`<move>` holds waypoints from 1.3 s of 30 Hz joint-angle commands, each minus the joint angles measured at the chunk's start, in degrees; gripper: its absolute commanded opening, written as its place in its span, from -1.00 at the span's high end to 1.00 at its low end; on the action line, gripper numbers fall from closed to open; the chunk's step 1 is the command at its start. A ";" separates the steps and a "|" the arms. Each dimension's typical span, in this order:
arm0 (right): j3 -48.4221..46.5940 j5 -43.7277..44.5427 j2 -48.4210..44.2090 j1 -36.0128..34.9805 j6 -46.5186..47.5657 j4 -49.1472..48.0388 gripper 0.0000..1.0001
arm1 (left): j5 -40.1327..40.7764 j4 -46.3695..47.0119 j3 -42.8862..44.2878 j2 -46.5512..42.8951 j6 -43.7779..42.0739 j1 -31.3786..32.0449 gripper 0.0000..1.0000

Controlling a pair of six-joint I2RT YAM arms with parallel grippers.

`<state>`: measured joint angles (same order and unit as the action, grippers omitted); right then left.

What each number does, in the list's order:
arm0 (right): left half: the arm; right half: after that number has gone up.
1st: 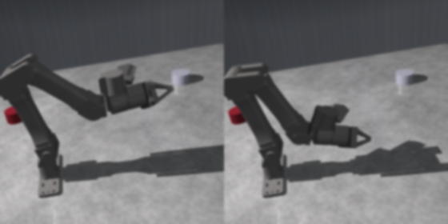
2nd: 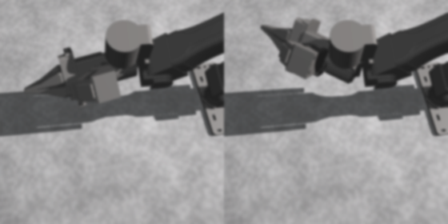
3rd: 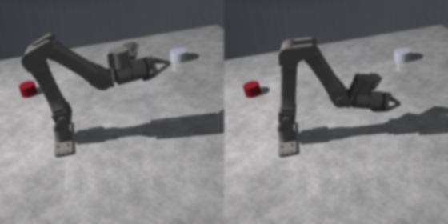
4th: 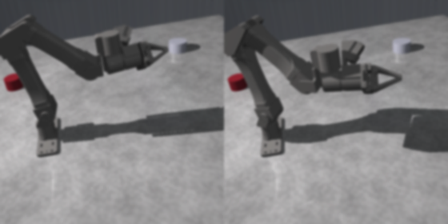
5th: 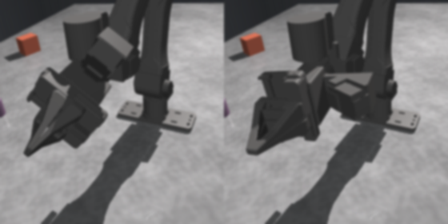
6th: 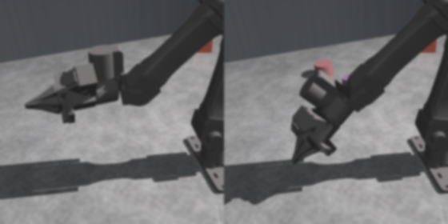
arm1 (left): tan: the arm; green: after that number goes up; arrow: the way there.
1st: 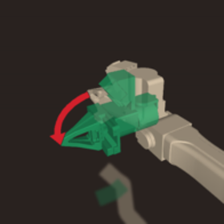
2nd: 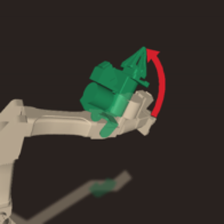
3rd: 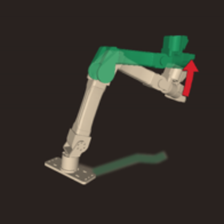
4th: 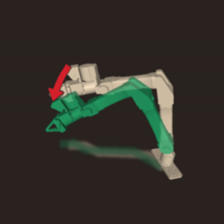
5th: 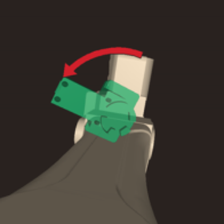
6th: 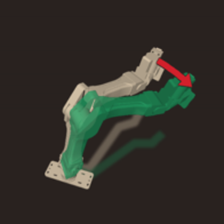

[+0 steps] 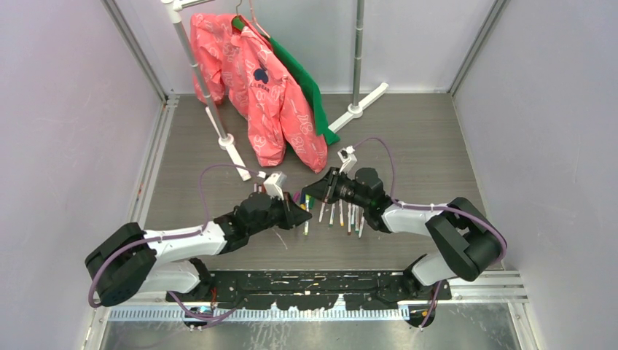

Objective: Open the pen caps

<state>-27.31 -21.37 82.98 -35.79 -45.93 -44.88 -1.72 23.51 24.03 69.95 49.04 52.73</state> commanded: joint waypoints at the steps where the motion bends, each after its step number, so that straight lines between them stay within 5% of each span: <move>1: -0.66 3.42 0.50 4.82 -1.22 -14.60 0.98 | -8.20 -1.80 -2.35 -0.28 -1.35 0.79 1.00; 10: -1.23 0.49 5.27 9.62 -12.47 -27.65 0.98 | -11.12 1.64 -3.64 -1.21 -2.41 0.81 1.00; 23: -13.86 16.14 3.52 1.62 5.38 23.17 0.98 | 18.58 -25.16 2.22 -11.27 0.45 0.80 1.00; 30: -20.37 28.13 9.29 -5.34 8.17 34.82 0.94 | 24.27 -32.95 6.60 -10.45 1.37 0.81 1.00; 39: -21.50 32.31 12.75 -9.03 8.66 37.81 0.78 | 26.21 -34.96 8.38 -9.65 2.07 0.80 1.00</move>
<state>-45.95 6.70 95.31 -43.64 -38.72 -8.21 21.45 -10.39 29.65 60.18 50.61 53.52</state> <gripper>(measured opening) 0.196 0.053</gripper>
